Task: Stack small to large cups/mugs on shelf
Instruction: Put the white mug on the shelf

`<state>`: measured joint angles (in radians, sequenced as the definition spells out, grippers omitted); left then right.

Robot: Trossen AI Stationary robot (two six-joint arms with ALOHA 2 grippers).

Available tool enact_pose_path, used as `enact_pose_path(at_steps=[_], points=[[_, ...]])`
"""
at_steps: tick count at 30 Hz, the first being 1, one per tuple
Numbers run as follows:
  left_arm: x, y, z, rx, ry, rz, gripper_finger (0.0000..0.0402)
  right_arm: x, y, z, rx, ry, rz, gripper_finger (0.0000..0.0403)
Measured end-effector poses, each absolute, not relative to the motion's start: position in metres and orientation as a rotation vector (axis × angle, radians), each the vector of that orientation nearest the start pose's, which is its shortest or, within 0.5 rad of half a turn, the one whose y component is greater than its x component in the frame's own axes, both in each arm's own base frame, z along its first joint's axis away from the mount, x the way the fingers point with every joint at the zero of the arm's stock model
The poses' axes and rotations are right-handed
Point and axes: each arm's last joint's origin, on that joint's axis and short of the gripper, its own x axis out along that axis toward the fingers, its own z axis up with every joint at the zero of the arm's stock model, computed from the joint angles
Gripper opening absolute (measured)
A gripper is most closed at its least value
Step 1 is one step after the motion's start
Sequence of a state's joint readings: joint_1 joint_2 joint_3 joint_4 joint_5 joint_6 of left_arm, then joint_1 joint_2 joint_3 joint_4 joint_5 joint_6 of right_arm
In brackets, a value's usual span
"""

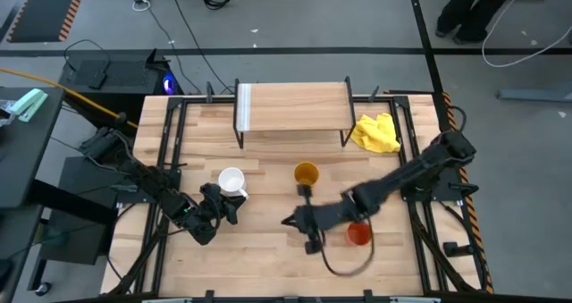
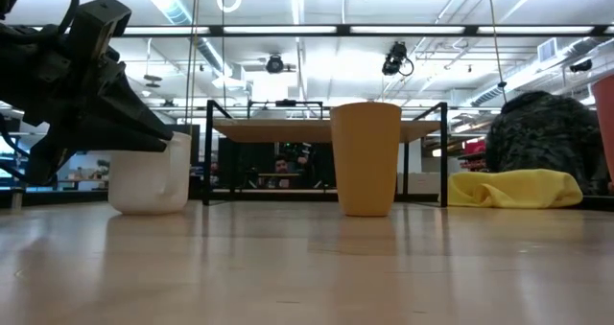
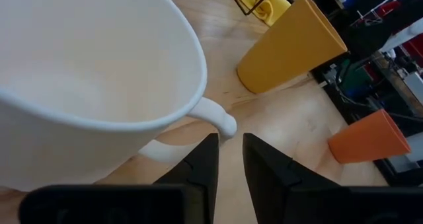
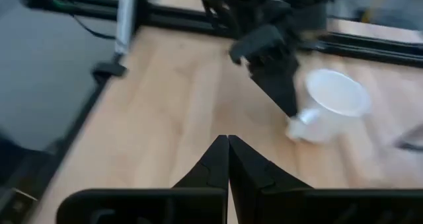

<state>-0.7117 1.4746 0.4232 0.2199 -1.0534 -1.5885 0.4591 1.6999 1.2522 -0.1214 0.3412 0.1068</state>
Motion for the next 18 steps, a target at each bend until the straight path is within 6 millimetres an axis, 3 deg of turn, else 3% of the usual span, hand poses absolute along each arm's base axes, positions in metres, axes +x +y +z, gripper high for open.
enact_pose_path(at_steps=[5, 10, 14, 18], points=[[0.186, -0.127, 0.123, -0.878, 0.149, 0.612, 0.0072, 0.322, 0.202, 0.248, -0.173, 0.545, -0.041, 0.0008], [0.186, -0.127, 0.123, -0.852, 0.147, 0.613, 0.0077, 0.313, 0.229, 0.221, -0.236, 0.512, -0.204, 0.0012], [0.186, -0.126, 0.123, -0.832, 0.136, 0.619, 0.0074, 0.331, 0.230, 0.200, -0.235, 0.466, -0.270, 0.0012], [0.186, -0.126, 0.123, -0.825, 0.129, 0.623, 0.0067, 0.367, 0.207, 0.190, -0.151, 0.436, -0.158, 0.0012]])
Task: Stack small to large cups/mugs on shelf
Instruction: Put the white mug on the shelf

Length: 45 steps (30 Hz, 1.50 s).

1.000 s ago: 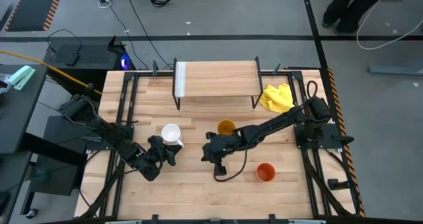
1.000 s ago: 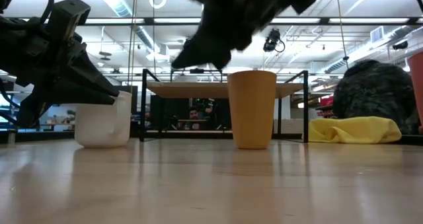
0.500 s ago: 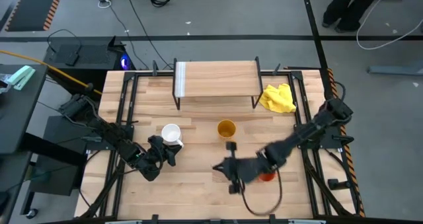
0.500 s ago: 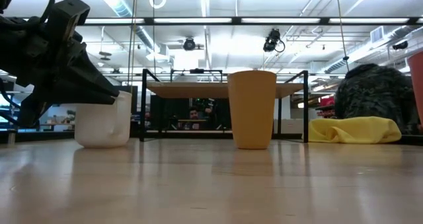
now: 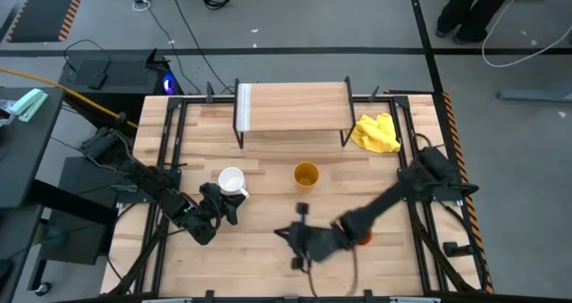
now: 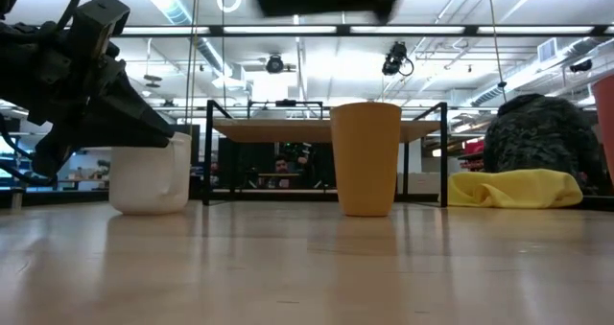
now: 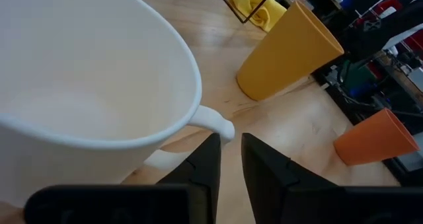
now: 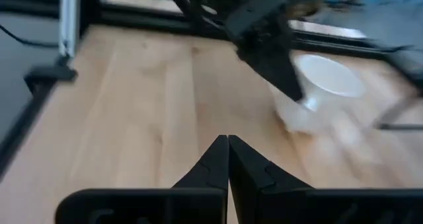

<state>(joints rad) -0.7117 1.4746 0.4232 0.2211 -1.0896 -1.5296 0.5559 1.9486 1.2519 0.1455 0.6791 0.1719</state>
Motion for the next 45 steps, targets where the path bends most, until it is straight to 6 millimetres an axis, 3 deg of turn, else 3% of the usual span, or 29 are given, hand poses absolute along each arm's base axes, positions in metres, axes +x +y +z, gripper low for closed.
enact_pose_path(at_steps=[3, 8, 11, 14, 19, 24, 28, 40, 45], points=[[0.186, -0.126, 0.123, -0.816, 0.131, 0.622, 0.0064, 0.392, 0.181, 0.184, -0.091, 0.397, -0.108, 0.0012], [0.184, -0.128, 0.124, -0.812, 0.127, 0.617, 0.0068, 0.418, 0.145, 0.162, -0.042, 0.366, -0.174, 0.0012], [0.181, -0.132, 0.124, -0.807, 0.122, 0.602, 0.0068, 0.426, 0.132, 0.143, -0.002, 0.393, -0.196, 0.0008], [0.177, -0.137, 0.124, -0.806, 0.109, 0.586, 0.0064, 0.433, 0.133, 0.133, -0.029, 0.404, -0.207, 0.0004], [0.171, -0.143, 0.126, -0.799, 0.071, 0.569, 0.0060, 0.453, 0.151, 0.151, -0.129, 0.396, -0.191, 0.0006], [0.163, -0.151, 0.127, -0.785, 0.042, 0.543, 0.0064, 0.463, 0.145, 0.161, -0.208, 0.500, -0.246, 0.0004], [0.158, -0.156, 0.128, -0.756, 0.015, 0.529, 0.0059, 0.463, 0.128, 0.169, -0.242, 0.559, -0.266, 0.0005], [0.152, -0.159, 0.130, -0.694, -0.027, 0.526, 0.0054, 0.448, 0.057, 0.241, -0.129, 0.592, -0.200, 0.0005], [0.152, -0.160, 0.130, -0.664, -0.018, 0.522, 0.0050, 0.444, 0.037, 0.247, -0.071, 0.634, -0.175, 0.0005]])
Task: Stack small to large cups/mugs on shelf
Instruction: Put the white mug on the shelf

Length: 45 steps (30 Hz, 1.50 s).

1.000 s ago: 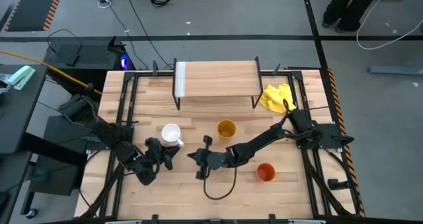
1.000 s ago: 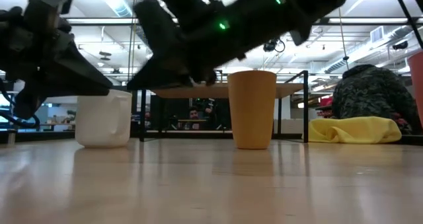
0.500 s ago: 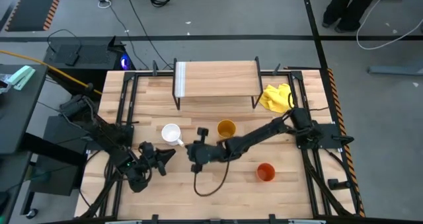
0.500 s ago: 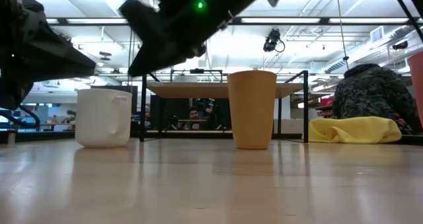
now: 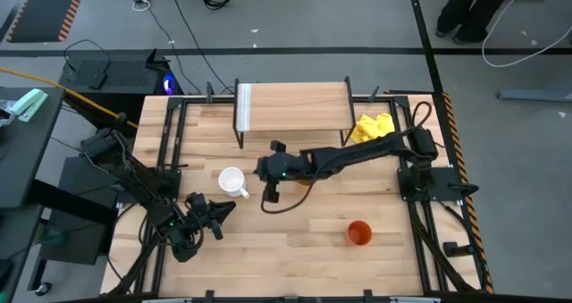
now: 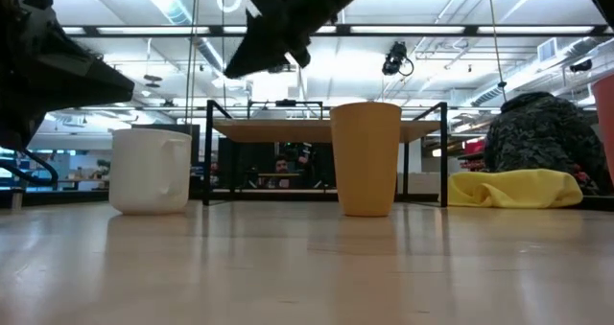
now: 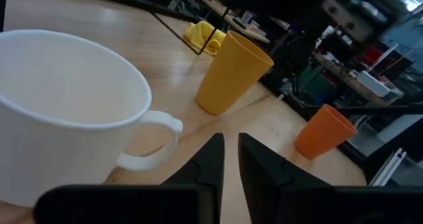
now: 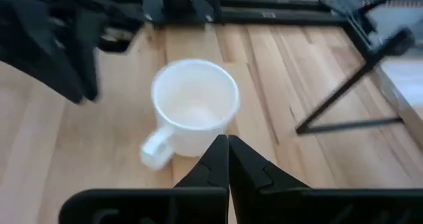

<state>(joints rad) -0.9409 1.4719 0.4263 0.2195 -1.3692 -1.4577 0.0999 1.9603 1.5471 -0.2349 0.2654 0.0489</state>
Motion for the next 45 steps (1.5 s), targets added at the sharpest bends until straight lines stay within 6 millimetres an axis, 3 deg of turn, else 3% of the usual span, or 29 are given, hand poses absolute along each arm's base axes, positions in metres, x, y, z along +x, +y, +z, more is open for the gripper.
enact_pose_path(at_steps=[8, 18, 24, 29, 33, 45], points=[[0.150, -0.161, 0.130, -0.649, -0.002, 0.509, 0.0046, 0.458, 0.041, 0.222, -0.057, 0.709, -0.106, 0.0006], [0.141, -0.166, 0.126, -0.605, 0.050, 0.464, 0.0029, 0.480, 0.044, 0.235, -0.098, 0.749, -0.065, 0.0007], [0.138, -0.152, 0.116, -0.537, 0.154, 0.514, 0.0007, 0.475, 0.044, 0.234, -0.105, 0.800, -0.067, 0.0007], [0.128, -0.141, 0.109, -0.585, 0.220, 0.572, 0.0012, 0.473, 0.051, 0.233, -0.113, 0.818, -0.052, 0.0008], [0.119, -0.135, 0.108, -0.615, 0.237, 0.602, 0.0024, 0.472, 0.055, 0.233, -0.117, 0.818, -0.044, 0.0007], [0.105, -0.106, 0.111, -0.616, 0.270, 0.813, 0.0013, 0.473, 0.052, 0.233, -0.114, 0.820, -0.050, 0.0008]])
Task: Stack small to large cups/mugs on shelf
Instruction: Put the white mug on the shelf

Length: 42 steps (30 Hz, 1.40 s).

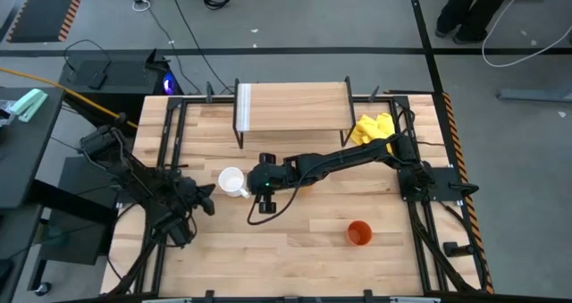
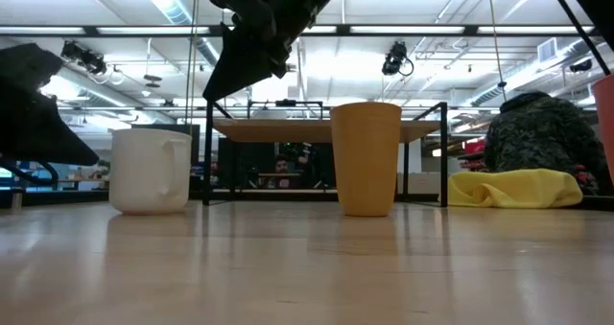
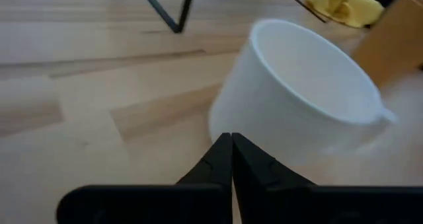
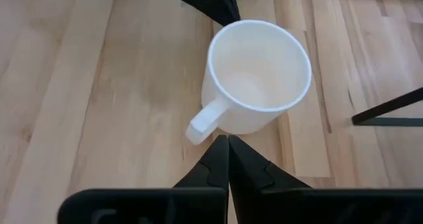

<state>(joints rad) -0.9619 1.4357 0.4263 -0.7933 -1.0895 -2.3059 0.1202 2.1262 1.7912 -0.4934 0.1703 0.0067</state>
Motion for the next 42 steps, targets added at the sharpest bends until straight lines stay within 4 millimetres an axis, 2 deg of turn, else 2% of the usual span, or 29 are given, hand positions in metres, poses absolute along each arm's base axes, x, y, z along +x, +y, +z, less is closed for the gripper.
enact_pose_path(at_steps=[5, 12, 16, 34, 38, 42], points=[[0.110, -0.098, 0.111, -0.612, 0.269, 0.880, 0.0026, 0.473, 0.048, 0.233, -0.061, 0.822, -0.046, 0.0009], [0.120, -0.086, 0.111, -0.584, 0.264, 0.971, 0.0008, 0.471, 0.057, 0.232, -0.068, 0.833, -0.019, 0.0008], [0.124, -0.083, 0.110, -0.590, 0.258, 0.999, 0.0012, 0.469, 0.057, 0.230, -0.065, 0.857, -0.021, 0.0011], [0.168, -0.085, 0.125, -0.567, 0.276, 0.851, 0.0014, 0.465, 0.071, 0.225, -0.078, 0.872, 0.006, 0.0011], [0.178, -0.083, 0.128, -0.557, 0.298, 0.819, 0.0017, 0.462, 0.071, 0.220, -0.061, 0.916, -0.007, 0.0011], [0.186, -0.080, 0.130, -0.541, 0.313, 0.797, 0.0008, 0.453, 0.078, 0.205, -0.056, 0.983, -0.009, 0.0011]])
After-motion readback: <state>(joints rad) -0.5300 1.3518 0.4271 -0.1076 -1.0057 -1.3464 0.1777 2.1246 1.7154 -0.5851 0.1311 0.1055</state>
